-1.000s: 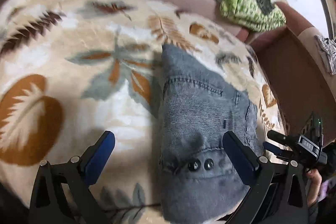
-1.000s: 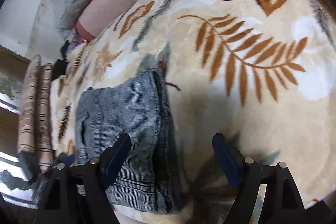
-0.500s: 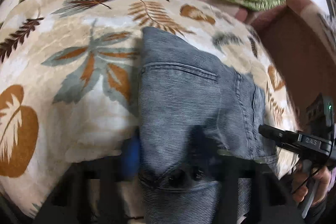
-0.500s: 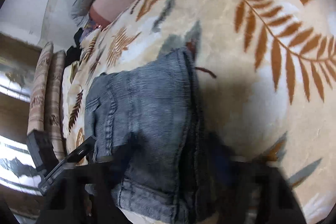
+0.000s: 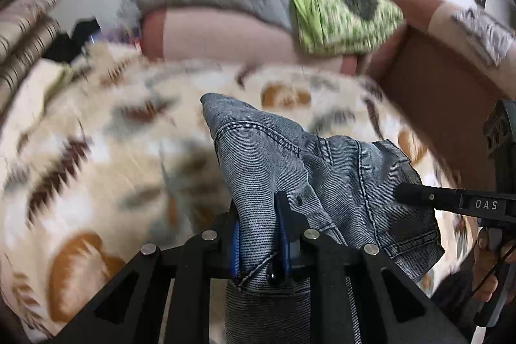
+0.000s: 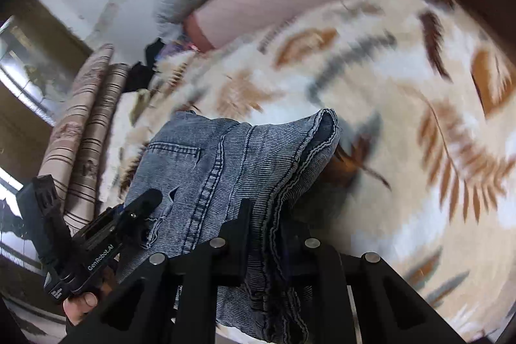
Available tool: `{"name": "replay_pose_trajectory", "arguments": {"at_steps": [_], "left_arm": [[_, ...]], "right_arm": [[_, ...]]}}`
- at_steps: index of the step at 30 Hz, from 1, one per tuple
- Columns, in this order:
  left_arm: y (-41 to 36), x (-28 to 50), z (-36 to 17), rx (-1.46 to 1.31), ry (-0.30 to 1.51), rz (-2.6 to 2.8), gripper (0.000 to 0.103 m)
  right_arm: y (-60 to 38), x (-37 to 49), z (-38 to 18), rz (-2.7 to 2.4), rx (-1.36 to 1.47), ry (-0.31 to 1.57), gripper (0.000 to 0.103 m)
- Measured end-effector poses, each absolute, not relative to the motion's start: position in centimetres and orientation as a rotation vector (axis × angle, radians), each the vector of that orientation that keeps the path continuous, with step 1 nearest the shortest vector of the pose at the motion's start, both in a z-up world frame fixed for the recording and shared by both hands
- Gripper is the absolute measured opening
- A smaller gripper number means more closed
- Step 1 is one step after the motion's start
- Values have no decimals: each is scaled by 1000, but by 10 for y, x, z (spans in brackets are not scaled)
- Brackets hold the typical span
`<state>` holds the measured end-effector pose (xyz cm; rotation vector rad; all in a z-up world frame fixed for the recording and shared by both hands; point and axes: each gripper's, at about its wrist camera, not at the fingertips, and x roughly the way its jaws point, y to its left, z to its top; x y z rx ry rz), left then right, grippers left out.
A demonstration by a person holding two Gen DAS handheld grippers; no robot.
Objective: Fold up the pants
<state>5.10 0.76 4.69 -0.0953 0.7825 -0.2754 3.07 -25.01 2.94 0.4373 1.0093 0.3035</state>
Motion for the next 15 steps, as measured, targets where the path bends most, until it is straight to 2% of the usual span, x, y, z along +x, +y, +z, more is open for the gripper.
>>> {"name": "replay_pose_trajectory", "arguments": {"at_steps": [5, 9, 11, 12, 13, 14, 15], "left_arm": [[40, 81, 66, -108, 719, -234, 20], [58, 104, 36, -138, 785, -200, 22], [59, 114, 5, -131, 839, -155, 33], [59, 122, -18, -113, 891, -106, 44], [59, 130, -42, -77, 972, -48, 65], [63, 131, -53, -91, 987, -27, 73], [70, 125, -50, -130, 961, -22, 74]], "right_arm": [[-223, 65, 65, 342, 392, 909, 17], [-202, 97, 47, 344, 388, 944, 17], [-196, 107, 20, 324, 382, 992, 20], [-192, 117, -7, 322, 380, 1056, 21], [-190, 123, -25, 311, 372, 1101, 22], [-188, 130, -52, 252, 350, 1163, 32], [-190, 130, -69, 211, 352, 1180, 35]]}}
